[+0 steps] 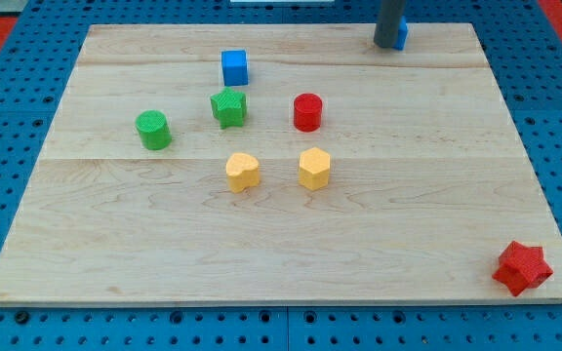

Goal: Move the blue triangle towards the top right of the board

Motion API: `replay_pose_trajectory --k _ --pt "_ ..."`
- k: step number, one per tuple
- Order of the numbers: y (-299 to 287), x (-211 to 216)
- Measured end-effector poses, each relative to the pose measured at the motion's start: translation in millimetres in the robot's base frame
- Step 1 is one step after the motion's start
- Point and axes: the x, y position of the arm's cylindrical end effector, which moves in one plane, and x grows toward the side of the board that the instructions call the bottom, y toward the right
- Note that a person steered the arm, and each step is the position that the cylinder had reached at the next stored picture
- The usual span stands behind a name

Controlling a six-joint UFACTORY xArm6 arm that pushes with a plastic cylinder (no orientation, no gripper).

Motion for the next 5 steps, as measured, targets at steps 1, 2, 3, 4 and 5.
replay_pose_trajectory --k 1,2,3,4,5 --pt "-4 -3" --pt "-7 -3" --pt "-7 -15" --pt "-5 -23" --pt "10 -23"
